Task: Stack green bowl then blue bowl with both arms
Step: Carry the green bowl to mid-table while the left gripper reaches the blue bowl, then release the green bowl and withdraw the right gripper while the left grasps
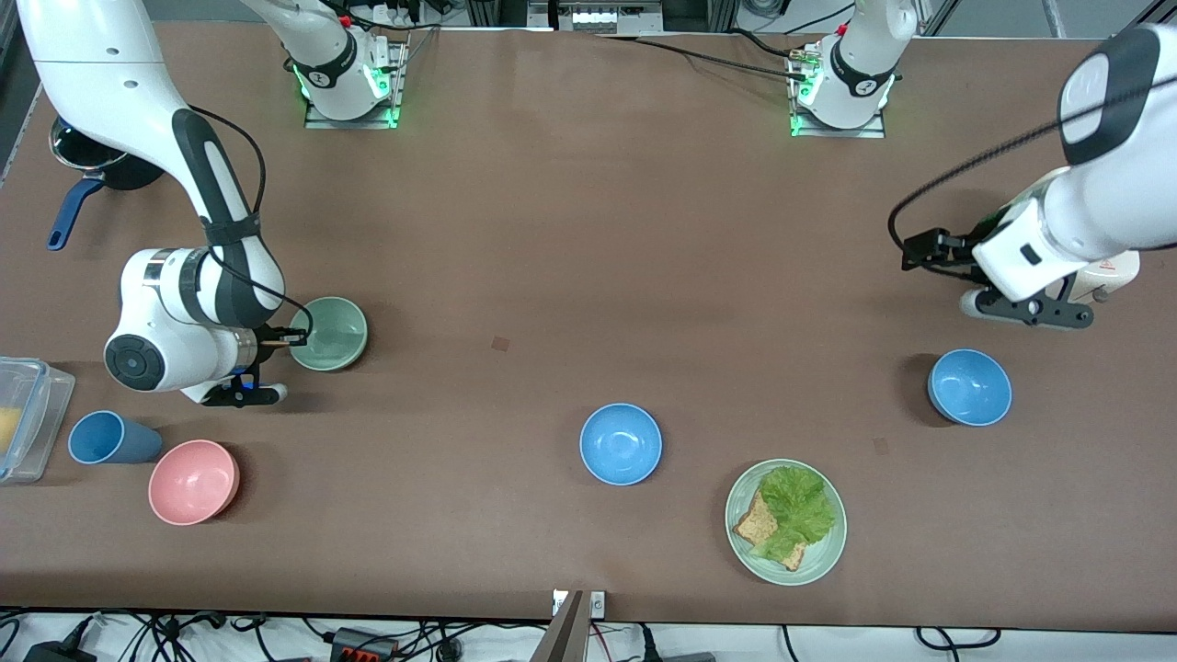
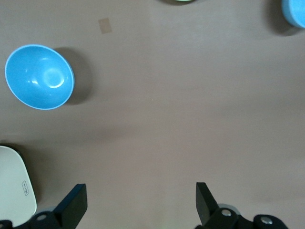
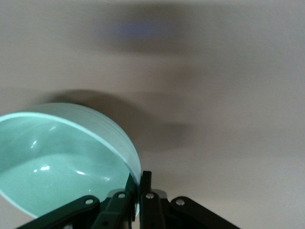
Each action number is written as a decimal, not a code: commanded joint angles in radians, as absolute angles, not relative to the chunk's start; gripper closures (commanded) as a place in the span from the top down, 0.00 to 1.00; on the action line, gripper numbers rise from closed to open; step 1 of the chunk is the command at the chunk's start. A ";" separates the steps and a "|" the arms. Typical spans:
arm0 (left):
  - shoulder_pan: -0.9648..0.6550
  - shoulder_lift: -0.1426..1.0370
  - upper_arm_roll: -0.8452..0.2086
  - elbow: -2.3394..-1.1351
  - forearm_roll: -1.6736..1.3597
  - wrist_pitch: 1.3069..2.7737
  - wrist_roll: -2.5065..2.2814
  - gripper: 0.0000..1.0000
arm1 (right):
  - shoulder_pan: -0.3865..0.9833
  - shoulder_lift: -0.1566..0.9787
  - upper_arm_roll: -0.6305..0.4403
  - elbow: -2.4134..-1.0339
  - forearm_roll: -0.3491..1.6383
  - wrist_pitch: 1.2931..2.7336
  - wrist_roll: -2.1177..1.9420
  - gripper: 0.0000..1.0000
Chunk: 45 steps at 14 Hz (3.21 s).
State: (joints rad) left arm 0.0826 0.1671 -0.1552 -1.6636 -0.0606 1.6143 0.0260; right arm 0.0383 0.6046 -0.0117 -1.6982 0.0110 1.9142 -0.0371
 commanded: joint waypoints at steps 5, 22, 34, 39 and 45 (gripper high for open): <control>0.179 0.296 -0.152 -1.654 0.069 1.785 0.245 1.00 | 0.087 0.518 0.250 -1.651 0.067 1.848 0.093 0.00; 0.388 0.639 -0.150 -1.617 0.156 2.180 0.512 1.00 | 0.471 0.764 0.264 -1.509 0.071 2.068 0.637 0.00; 0.419 0.698 -0.153 -1.618 0.153 2.250 0.580 0.21 | 0.279 0.506 0.241 -1.405 0.075 1.931 0.664 1.00; 0.420 0.696 -0.163 -1.621 0.143 2.243 0.621 0.01 | 0.088 0.410 0.241 -1.405 0.032 1.847 0.542 1.00; 0.408 0.634 -0.219 -1.612 0.144 2.102 0.618 0.01 | -0.066 0.359 0.232 -1.405 -0.023 1.783 0.338 1.00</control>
State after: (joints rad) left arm 0.4085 0.6795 -0.1922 -1.6166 0.1358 2.1707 0.6015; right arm -0.0263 0.3916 0.2244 -1.3821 -0.0119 1.7976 0.4049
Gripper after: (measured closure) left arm 0.952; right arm 0.000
